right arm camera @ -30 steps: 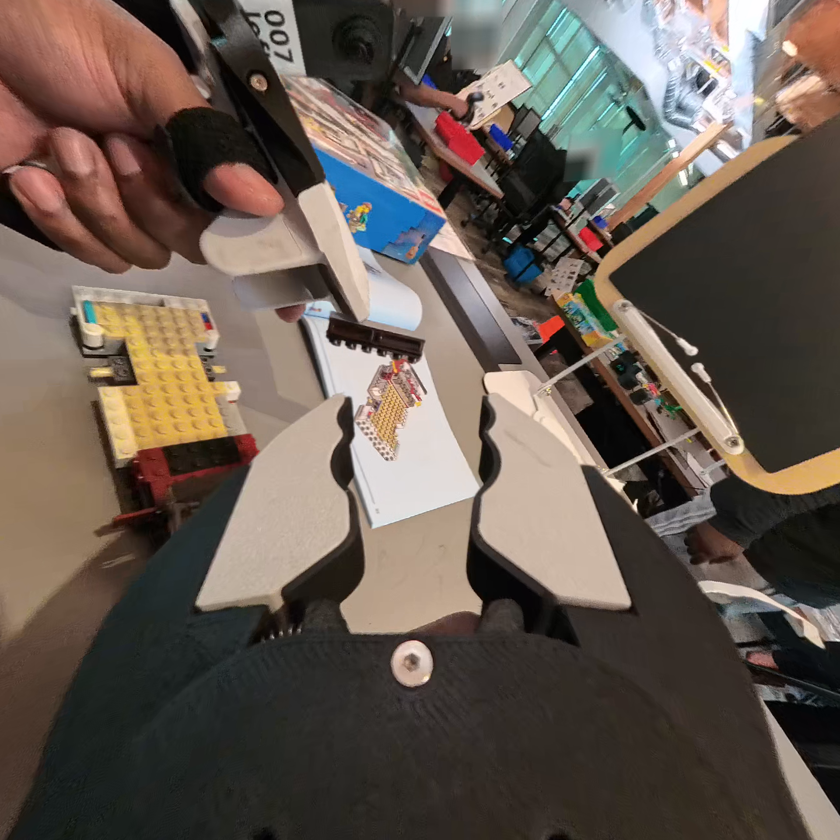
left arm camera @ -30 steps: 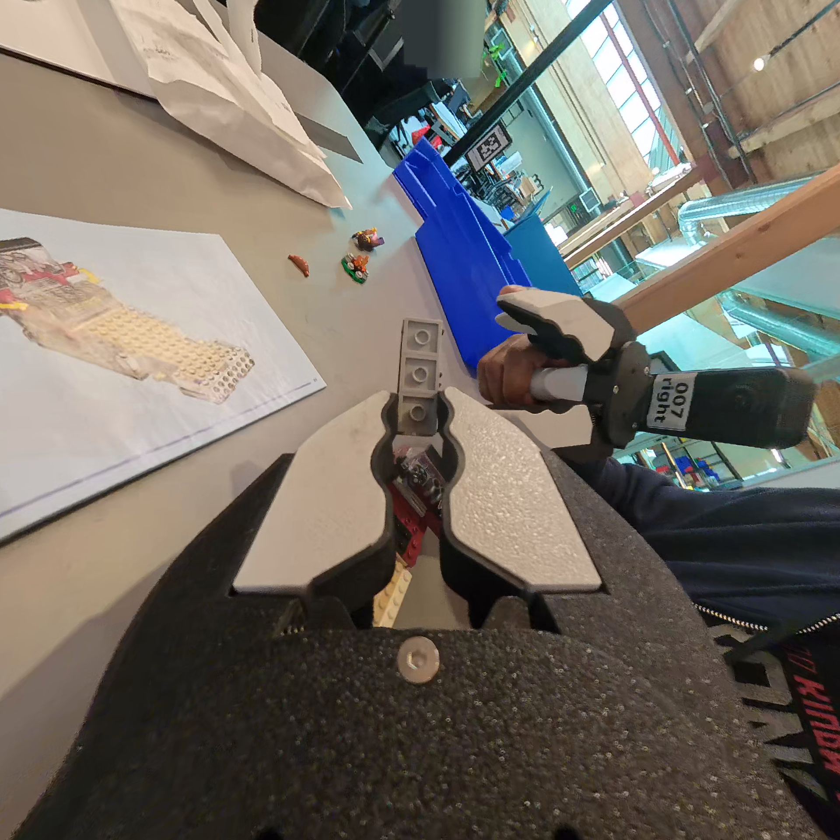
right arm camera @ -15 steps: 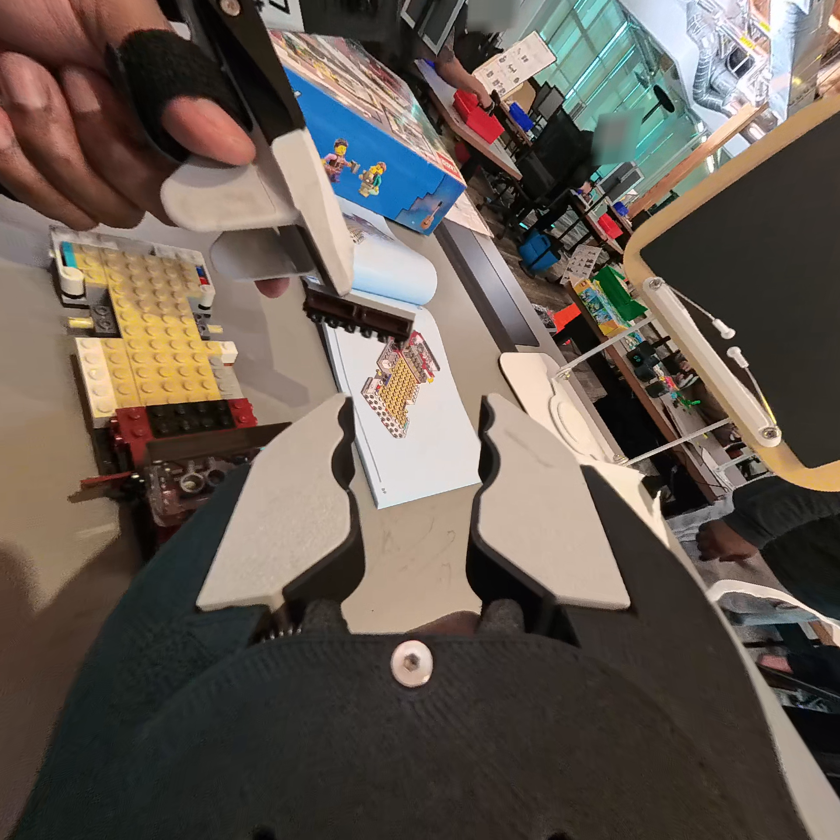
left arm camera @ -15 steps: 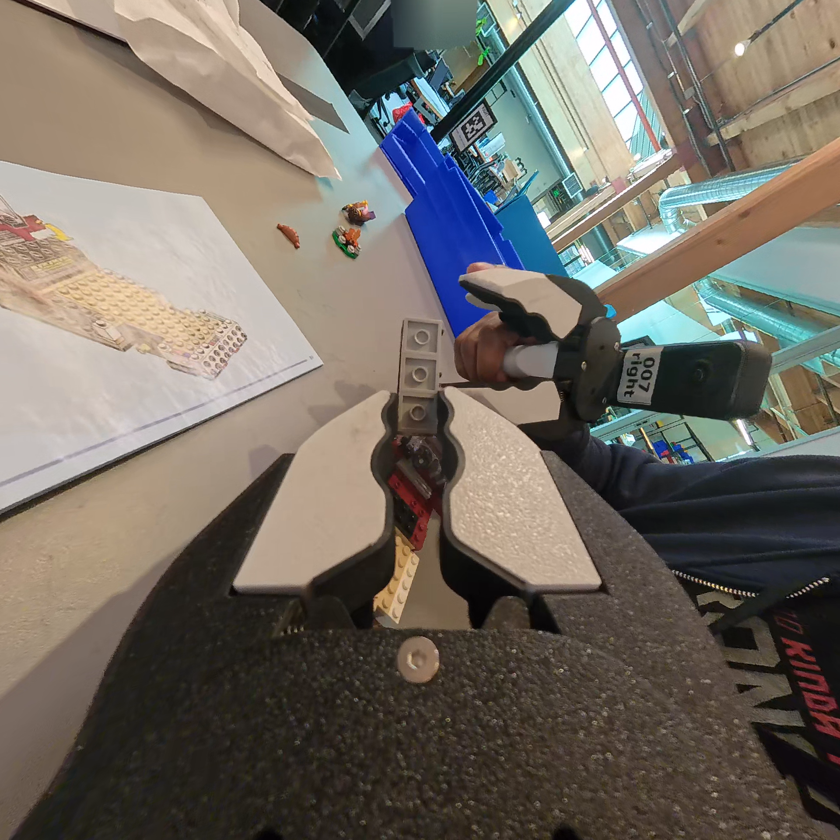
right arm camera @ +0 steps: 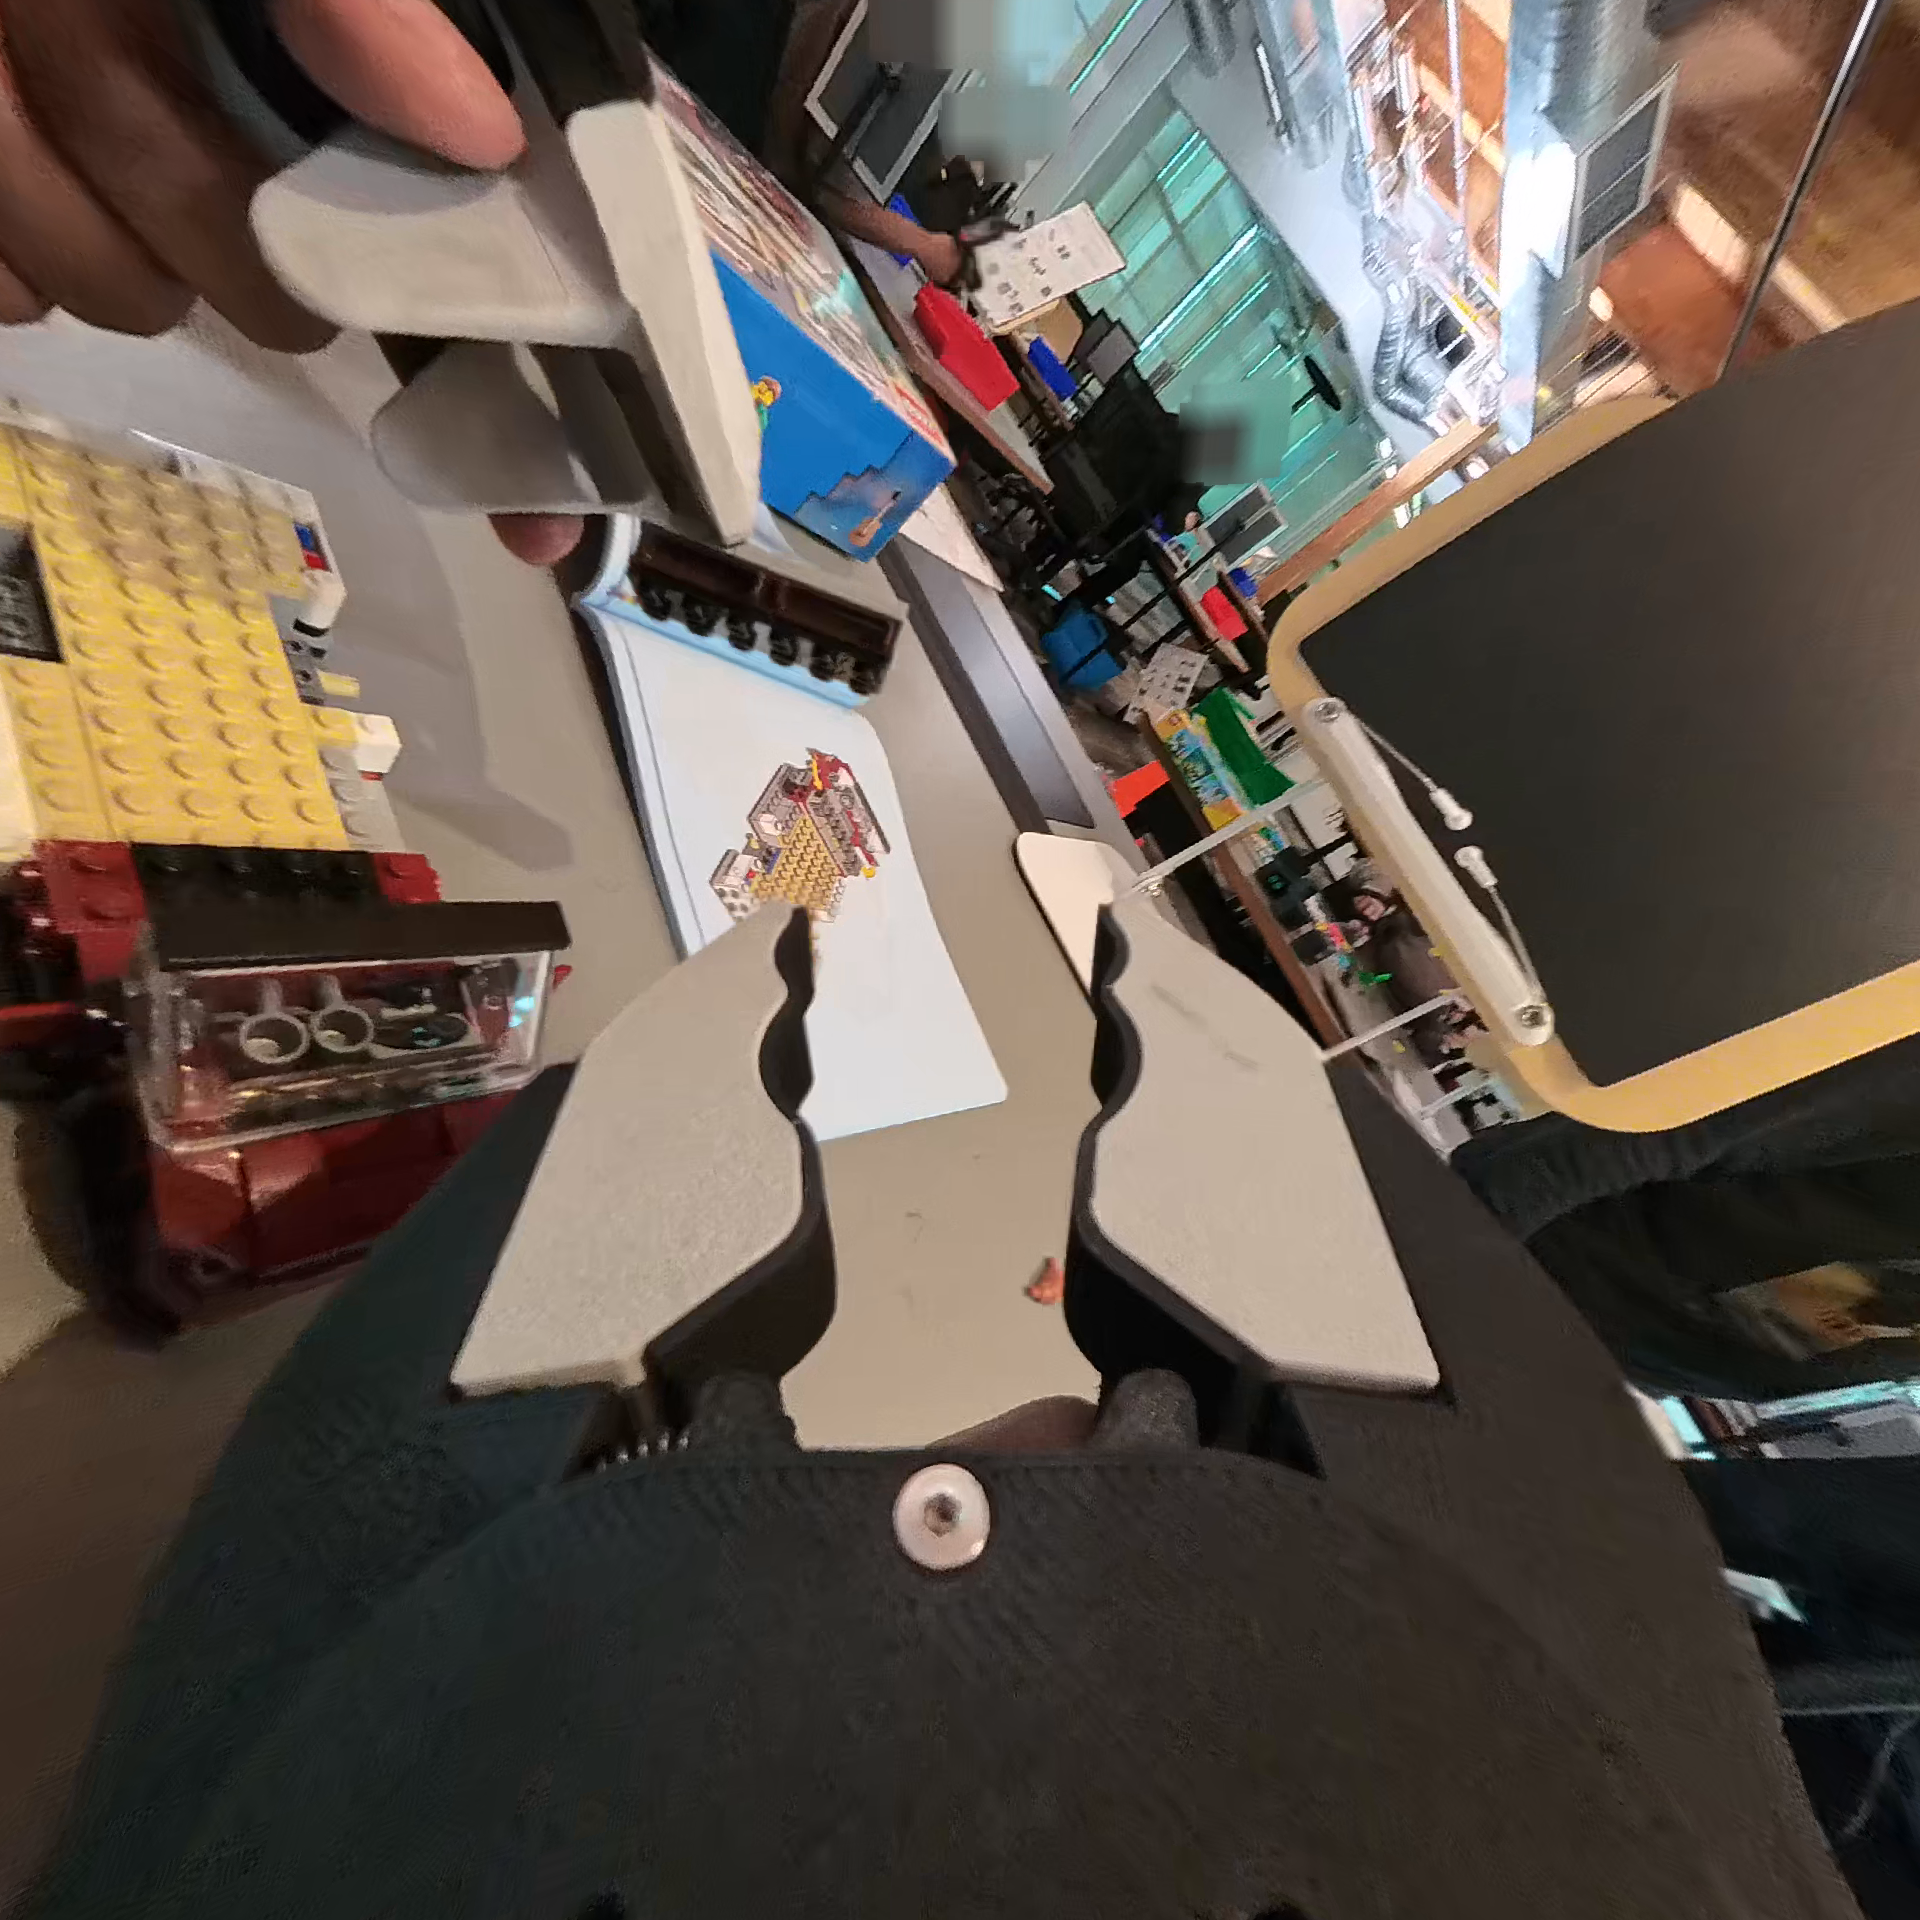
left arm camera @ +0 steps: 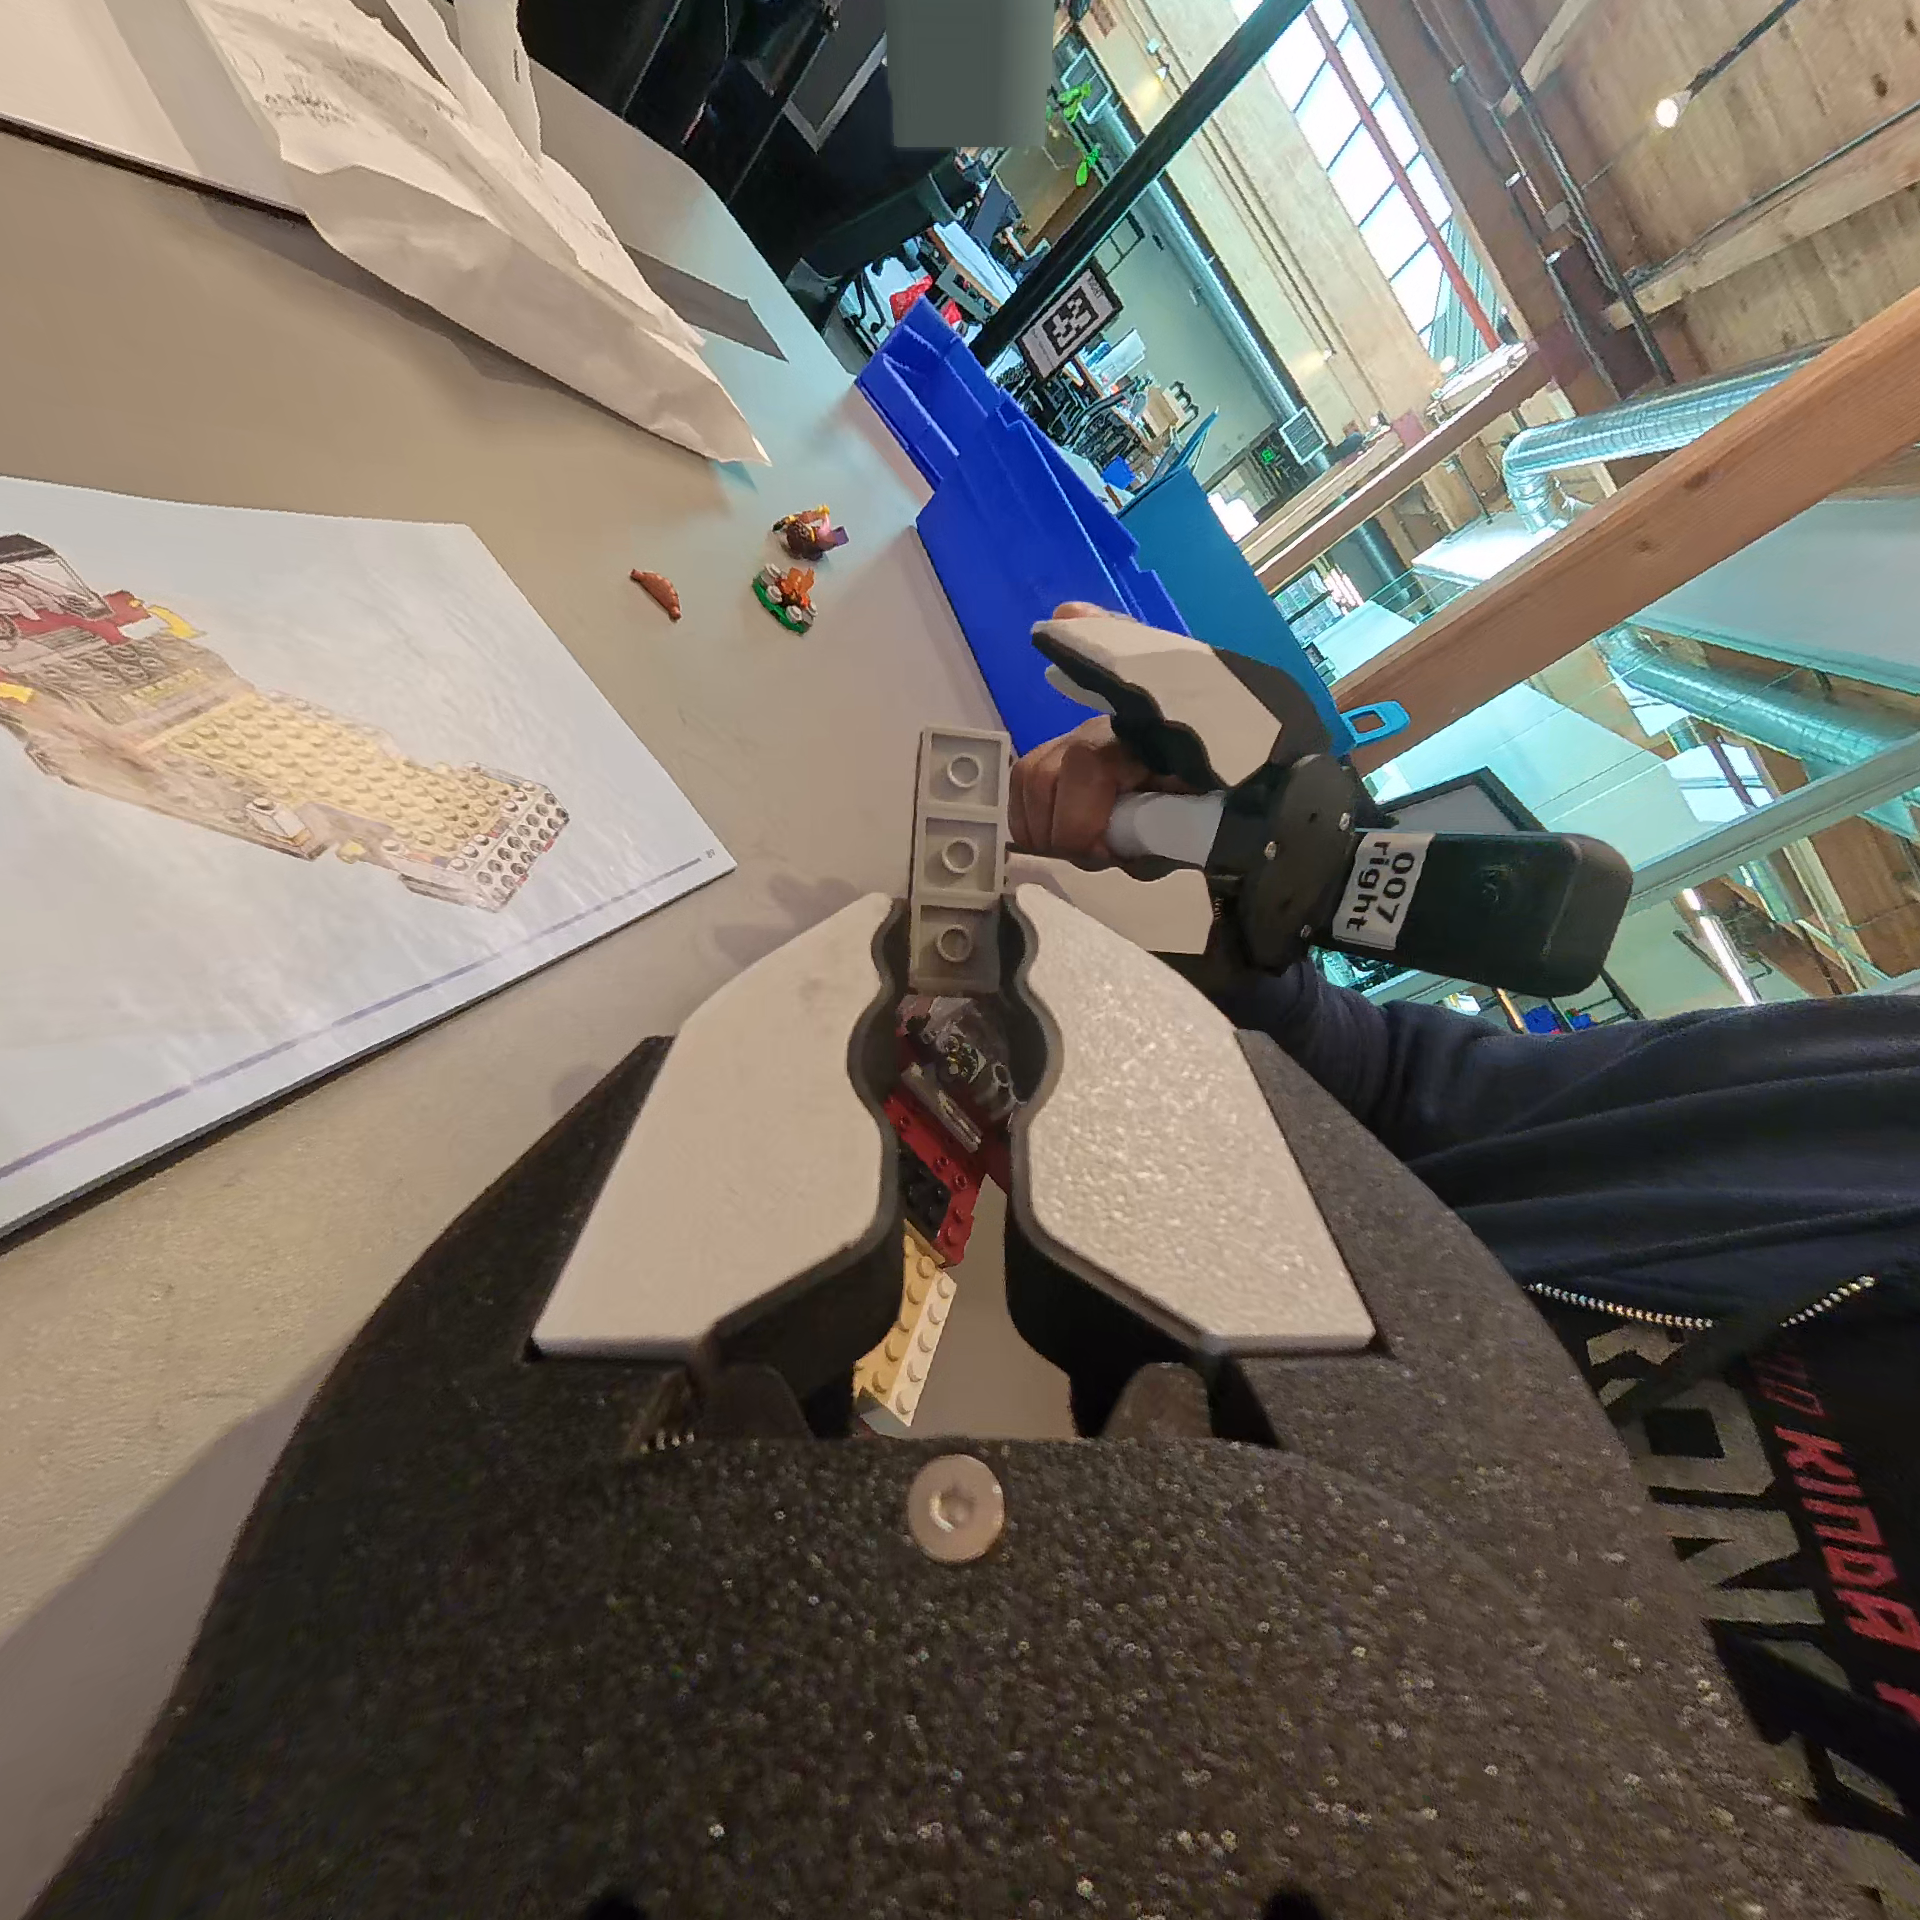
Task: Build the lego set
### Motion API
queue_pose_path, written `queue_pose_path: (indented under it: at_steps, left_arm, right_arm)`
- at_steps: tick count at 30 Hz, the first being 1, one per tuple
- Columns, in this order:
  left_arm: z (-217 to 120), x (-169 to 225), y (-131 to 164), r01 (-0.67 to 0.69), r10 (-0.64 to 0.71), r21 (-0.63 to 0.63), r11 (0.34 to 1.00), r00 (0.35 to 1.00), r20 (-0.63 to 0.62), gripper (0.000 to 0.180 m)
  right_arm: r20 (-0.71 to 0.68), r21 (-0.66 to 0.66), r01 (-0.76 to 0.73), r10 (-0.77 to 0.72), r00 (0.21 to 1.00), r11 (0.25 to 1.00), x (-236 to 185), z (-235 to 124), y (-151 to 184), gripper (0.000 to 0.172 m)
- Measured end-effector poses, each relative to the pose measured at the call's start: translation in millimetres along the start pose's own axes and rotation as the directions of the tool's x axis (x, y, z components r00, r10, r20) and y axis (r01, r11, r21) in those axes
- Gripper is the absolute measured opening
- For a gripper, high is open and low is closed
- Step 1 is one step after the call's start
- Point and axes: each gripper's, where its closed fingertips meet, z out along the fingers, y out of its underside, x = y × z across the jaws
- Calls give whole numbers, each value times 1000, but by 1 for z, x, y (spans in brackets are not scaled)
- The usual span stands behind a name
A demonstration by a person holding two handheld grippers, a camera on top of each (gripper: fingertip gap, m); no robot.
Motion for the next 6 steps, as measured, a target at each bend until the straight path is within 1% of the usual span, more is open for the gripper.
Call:
queue_pose_path:
  at_steps: [3,6]
  left_arm:
    - [-1,0,-1,3,-3,6,1000,1000,-6,16]
    - [-1,-3,0,2,-2,8,1000,1000,-4,16]
  right_arm:
    - [-43,3,42,-41,998,999,6,-2,0,52]
    - [-74,12,49,-48,996,999,12,-3,-2,52]
